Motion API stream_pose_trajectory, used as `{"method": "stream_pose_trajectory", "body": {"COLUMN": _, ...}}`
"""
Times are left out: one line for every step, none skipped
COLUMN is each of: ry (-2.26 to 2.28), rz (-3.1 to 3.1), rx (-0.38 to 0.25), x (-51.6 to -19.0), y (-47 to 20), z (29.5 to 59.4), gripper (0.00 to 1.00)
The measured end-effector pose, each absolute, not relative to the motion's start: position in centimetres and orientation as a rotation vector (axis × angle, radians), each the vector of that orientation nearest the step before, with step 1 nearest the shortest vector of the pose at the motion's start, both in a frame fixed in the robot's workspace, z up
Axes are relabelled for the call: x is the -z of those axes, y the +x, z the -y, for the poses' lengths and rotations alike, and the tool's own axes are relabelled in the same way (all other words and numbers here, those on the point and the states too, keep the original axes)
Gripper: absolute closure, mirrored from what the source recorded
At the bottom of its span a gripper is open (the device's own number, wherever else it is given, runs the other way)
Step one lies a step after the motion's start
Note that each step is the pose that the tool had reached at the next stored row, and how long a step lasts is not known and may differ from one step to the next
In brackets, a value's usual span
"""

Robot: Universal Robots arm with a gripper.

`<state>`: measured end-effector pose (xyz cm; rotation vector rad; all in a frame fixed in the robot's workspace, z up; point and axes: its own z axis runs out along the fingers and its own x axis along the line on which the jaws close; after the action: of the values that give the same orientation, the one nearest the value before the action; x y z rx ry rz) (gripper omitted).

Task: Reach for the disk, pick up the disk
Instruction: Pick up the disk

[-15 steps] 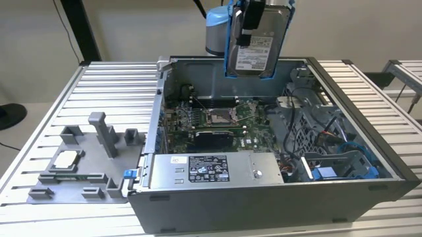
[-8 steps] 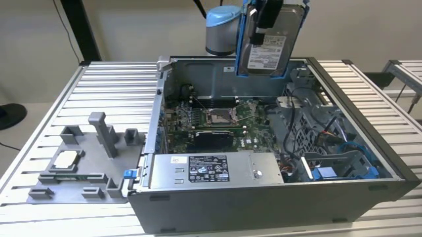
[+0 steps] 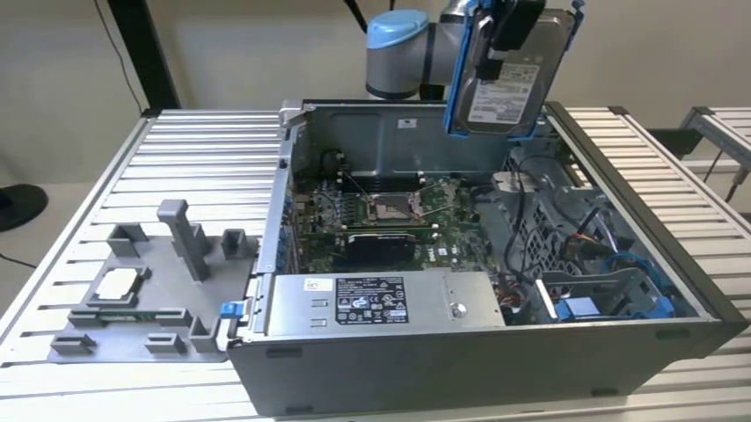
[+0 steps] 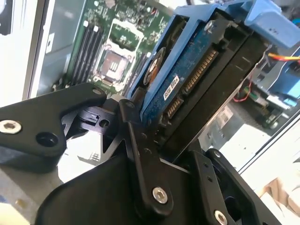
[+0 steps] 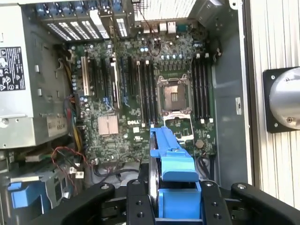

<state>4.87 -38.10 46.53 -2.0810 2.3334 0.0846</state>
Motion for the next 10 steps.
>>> {"method": "stream_pose_trajectory", "body": {"ry": -2.082, "rz": -2.334, "rx": -0.086, "x": -46.5, "y": 5.4, "z": 38.1, "gripper": 1.0}}
{"method": "stream_pose_trajectory", "body": {"ry": -2.082, "rz": -2.335, "rx": -0.088, "x": -46.5, "y": 5.8, "z": 38.1, "gripper": 1.0}}
{"method": "stream_pose_trajectory", "body": {"ry": -2.083, "rz": -2.336, "rx": -0.089, "x": -46.5, "y": 6.3, "z": 38.1, "gripper": 1.0}}
{"method": "stream_pose_trajectory", "body": {"ry": -2.083, "rz": -2.336, "rx": -0.091, "x": -46.5, "y": 6.7, "z": 38.2, "gripper": 1.0}}
{"method": "stream_pose_trajectory", "body": {"ry": -2.084, "rz": -2.337, "rx": -0.092, "x": -46.5, "y": 7.2, "z": 38.2, "gripper": 1.0}}
{"method": "stream_pose_trajectory", "body": {"ry": -2.084, "rz": -2.337, "rx": -0.094, "x": -46.5, "y": 7.6, "z": 38.2, "gripper": 1.0}}
{"method": "stream_pose_trajectory", "body": {"ry": -2.085, "rz": -2.338, "rx": -0.095, "x": -46.5, "y": 8.1, "z": 38.2, "gripper": 1.0}}
{"method": "stream_pose_trajectory", "body": {"ry": -2.085, "rz": -2.338, "rx": -0.096, "x": -46.5, "y": 8.5, "z": 38.2, "gripper": 1.0}}
{"method": "stream_pose_trajectory", "body": {"ry": -2.085, "rz": -2.339, "rx": -0.098, "x": -46.5, "y": 9.0, "z": 38.2, "gripper": 1.0}}
{"method": "stream_pose_trajectory", "body": {"ry": -2.086, "rz": -2.339, "rx": -0.099, "x": -46.5, "y": 9.4, "z": 38.3, "gripper": 1.0}}
